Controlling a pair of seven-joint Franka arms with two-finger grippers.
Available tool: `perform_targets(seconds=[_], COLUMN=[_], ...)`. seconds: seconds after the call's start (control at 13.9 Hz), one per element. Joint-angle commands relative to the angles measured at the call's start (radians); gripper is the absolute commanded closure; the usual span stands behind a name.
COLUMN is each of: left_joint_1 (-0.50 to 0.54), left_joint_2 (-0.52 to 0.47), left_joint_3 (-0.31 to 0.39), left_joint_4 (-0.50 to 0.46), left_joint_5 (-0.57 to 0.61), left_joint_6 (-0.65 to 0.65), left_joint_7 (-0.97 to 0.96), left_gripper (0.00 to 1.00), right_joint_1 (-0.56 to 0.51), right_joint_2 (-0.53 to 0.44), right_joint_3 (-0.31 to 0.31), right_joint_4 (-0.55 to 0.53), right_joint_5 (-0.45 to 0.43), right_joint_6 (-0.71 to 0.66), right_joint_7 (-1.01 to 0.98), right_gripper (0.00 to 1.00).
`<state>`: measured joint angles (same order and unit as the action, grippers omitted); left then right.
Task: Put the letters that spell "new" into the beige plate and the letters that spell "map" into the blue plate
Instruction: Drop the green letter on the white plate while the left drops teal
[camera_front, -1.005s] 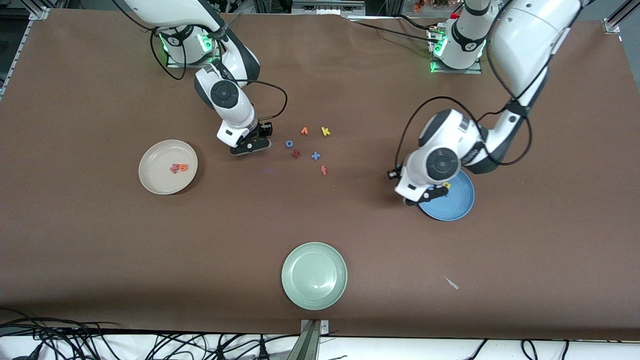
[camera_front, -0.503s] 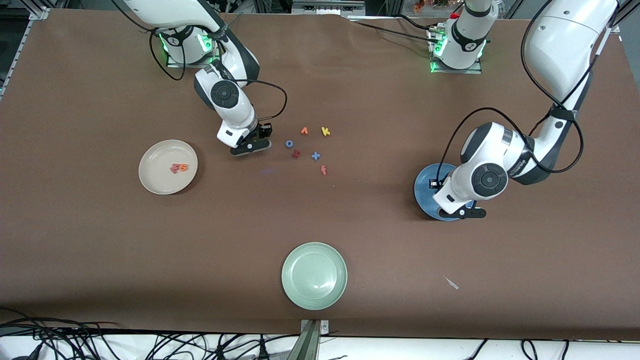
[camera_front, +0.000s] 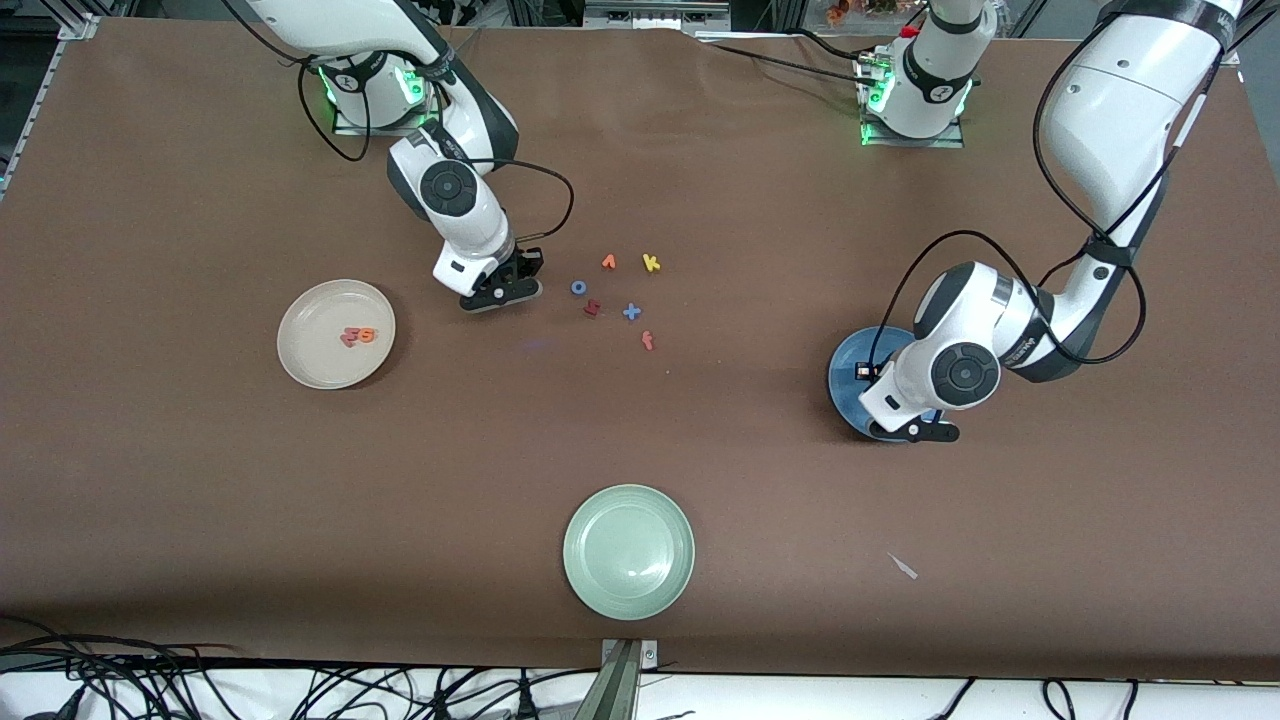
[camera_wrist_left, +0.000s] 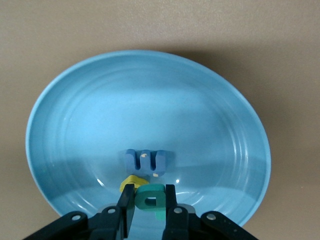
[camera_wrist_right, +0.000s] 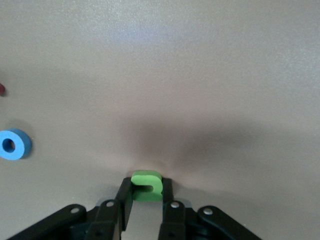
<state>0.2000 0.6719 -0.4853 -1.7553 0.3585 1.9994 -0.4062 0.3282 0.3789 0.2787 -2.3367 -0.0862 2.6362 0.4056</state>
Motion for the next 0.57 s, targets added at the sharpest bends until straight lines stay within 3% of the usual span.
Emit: perform_targets(seconds=[0.0, 0.29, 0.5], left_joint_1=[0.001, -0.005, -0.004], left_joint_2=[-0.006, -0.046, -0.095], left_joint_3=[-0.004, -0.019, -0.074], left_joint_4=[0.003, 0.028, 0.084], left_joint_5=[0.033, 0.024, 0.020], left_joint_6=[0.001, -0.013, -0.086], left_joint_7=[0.013, 0.010, 0.009], left_gripper=[0.00, 0.00, 0.00], right_joint_1=[-0.011, -0.011, -0.011], right_joint_2=[0.003, -0.061, -0.077], right_joint_3=[-0.006, -0.093, -0.208], right_joint_4=[0.033, 0.092, 0.206], right_joint_5=[-0.013, -0.012, -0.004], right_joint_6=[-0.019, -0.200, -0.436], right_joint_7=[-0.048, -0.195, -0.335], right_gripper=[0.79, 0.79, 0.79])
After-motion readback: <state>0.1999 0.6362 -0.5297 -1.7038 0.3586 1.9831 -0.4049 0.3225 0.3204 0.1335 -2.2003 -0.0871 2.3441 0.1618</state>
